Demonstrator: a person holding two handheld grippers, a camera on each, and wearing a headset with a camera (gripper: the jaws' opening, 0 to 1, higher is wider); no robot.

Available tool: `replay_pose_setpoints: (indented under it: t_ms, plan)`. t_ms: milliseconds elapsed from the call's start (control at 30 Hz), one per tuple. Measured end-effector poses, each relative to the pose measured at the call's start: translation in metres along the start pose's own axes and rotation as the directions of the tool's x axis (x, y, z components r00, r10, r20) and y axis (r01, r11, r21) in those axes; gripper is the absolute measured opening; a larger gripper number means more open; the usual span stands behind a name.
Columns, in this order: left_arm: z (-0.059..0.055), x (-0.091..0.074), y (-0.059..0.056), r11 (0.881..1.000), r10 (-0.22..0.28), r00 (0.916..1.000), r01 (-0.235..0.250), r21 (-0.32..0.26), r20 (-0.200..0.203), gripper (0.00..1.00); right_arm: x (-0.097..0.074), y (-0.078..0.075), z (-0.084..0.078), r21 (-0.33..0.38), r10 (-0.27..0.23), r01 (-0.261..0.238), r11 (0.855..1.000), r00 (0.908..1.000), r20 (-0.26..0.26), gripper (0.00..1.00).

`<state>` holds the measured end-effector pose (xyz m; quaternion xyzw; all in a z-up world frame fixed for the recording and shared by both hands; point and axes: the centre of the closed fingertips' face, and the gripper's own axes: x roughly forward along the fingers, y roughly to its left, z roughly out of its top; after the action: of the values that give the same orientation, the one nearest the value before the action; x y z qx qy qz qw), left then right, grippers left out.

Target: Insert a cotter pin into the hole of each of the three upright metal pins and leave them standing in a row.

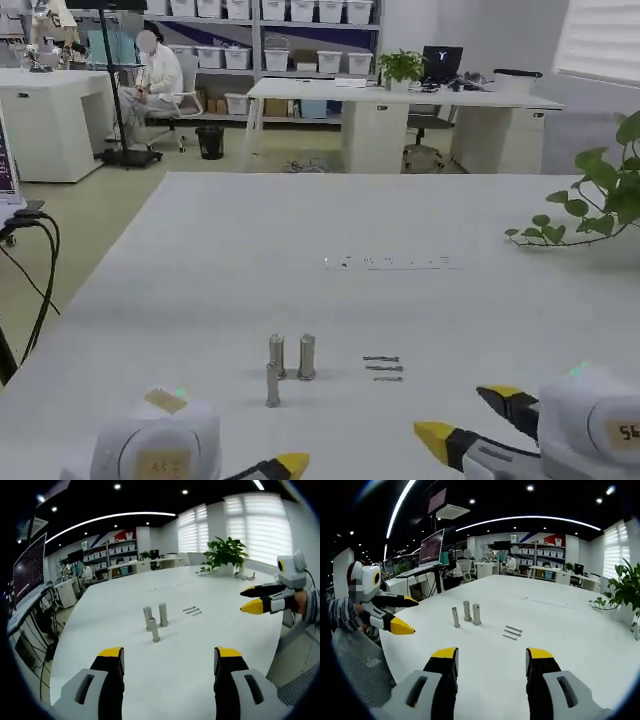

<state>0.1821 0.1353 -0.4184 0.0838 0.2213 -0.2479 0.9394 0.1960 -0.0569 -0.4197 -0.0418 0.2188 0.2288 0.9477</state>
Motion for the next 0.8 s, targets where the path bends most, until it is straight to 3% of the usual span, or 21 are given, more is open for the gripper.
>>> replay_pose_setpoints:
  t_ms: [800]
  plan:
    - [0.0002,-0.0007,0.0018,1.000,0.010,0.9999,-0.010,0.005,0.001,0.69,0.0000,0.0024,0.0022,-0.020,0.006,-0.006,1.000,1.0000,0.006,0.61]
